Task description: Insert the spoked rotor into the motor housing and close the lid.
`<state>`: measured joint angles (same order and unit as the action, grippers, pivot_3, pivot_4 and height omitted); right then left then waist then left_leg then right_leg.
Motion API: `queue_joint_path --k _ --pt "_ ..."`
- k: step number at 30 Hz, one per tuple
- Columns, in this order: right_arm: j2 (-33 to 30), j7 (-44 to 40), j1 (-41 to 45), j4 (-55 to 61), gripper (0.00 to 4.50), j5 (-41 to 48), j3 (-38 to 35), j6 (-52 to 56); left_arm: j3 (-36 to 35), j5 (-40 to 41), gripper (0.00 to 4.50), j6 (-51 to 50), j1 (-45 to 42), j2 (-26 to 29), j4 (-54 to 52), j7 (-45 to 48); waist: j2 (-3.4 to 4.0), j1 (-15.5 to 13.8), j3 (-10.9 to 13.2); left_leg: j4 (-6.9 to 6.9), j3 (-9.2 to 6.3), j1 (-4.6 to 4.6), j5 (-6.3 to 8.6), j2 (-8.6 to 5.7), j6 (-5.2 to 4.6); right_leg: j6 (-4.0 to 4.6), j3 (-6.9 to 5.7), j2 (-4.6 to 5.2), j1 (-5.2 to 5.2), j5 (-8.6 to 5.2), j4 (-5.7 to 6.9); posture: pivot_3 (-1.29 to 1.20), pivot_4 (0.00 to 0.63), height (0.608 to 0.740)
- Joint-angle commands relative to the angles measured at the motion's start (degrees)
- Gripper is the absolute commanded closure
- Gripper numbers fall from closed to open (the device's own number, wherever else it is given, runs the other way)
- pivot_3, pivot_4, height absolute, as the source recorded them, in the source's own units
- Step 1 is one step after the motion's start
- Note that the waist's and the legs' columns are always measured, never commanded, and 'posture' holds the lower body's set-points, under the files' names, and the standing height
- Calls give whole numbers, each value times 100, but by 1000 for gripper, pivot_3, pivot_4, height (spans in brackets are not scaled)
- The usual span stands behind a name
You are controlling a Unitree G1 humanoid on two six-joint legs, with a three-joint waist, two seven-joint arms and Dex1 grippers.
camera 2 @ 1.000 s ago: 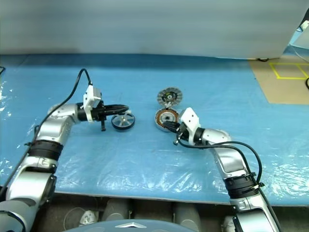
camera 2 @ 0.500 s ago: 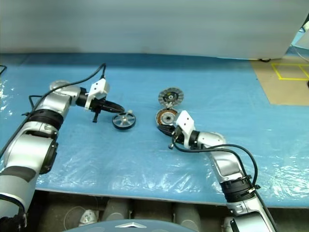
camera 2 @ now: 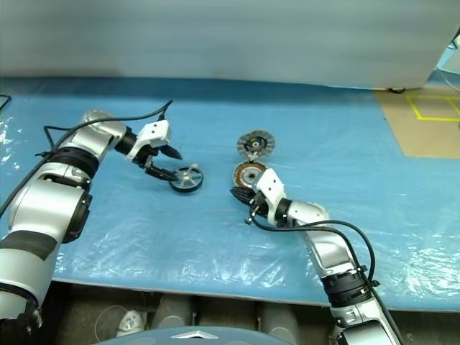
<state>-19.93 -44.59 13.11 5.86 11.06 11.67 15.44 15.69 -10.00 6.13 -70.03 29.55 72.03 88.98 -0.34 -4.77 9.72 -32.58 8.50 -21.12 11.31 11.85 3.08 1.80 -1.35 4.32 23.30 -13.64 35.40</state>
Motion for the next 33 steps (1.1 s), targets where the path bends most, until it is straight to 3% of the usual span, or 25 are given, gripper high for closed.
queue_joint_path --k 1,10,33 --pt "18 30 -10 182 4500 -11 40 -151 -119 28 516 -516 -278 -84 -4 63 -1 -21 1 0 0 0 0 0 0 0 0 0 0 0 0 0 150 740" --pt "26 135 -136 227 4500 -91 75 -216 62 -340 516 -622 -124 -37 14 -73 -3 -42 2 3 0 1 0 0 0 -2 0 0 0 1 -2 0 150 740" --pt "76 321 -274 207 4500 -185 136 -304 -156 -315 516 -956 142 -324 21 -386 -5 -74 3 5 -1 2 0 0 0 -6 -1 0 -1 4 -4 0 150 740"
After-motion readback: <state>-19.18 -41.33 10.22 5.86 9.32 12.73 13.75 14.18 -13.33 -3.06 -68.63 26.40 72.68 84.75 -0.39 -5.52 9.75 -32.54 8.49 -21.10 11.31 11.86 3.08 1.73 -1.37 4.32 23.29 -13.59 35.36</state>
